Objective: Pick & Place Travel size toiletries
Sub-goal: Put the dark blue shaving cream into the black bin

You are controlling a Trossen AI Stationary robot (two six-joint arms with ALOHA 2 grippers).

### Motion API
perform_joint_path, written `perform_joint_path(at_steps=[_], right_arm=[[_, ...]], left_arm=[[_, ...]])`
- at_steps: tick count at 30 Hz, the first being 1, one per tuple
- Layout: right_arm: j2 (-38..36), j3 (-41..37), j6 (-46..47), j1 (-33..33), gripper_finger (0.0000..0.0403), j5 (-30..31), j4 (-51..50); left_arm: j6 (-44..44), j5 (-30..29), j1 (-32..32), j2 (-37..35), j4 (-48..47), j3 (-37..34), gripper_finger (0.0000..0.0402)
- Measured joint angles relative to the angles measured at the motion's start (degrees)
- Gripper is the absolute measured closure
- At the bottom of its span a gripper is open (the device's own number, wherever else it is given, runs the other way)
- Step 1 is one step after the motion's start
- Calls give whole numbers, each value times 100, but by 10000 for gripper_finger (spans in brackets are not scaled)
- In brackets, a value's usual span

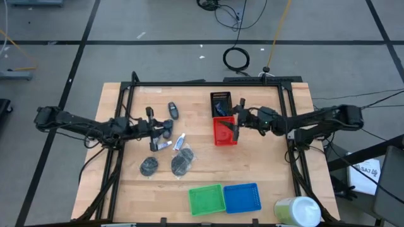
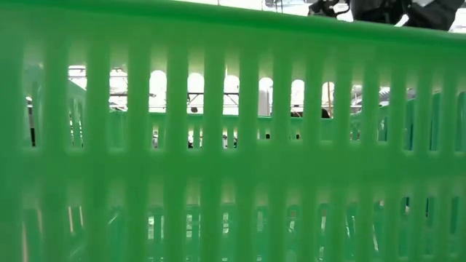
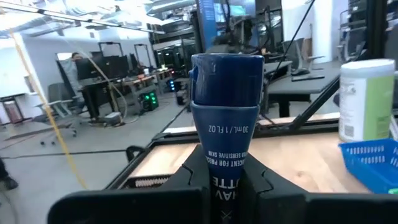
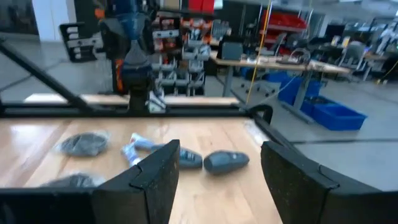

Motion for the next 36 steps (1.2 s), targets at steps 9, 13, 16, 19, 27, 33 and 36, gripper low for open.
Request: perform_joint_path(at_steps=[9,13,16,19,27,33,36], right_arm=[[1013,405,229,-2,190,-278,1199],[1324,769,386,-1,189,-505,1167],[1408,918,408,0,182,-633,1137],[1401,1012,365,13,167,-800,1136],[1402,1460,317,215,108,-919,624],[1399,1666,214,255,102,-917,542],[1406,1713,208,255,109,-921,454]], left_arm=[[40,244,466,1206,9,653,376],[35,605,731,1801,58,1010,370],[33,1009,898,2208,291,1252,381],[16,1328,1046,2578,279,1497,392],[-43,1742,1308,3194,275,1998,371],[-55,2056,1309,3419,269,2246,389],[-139,2173,1309,3422,274,2278,393]])
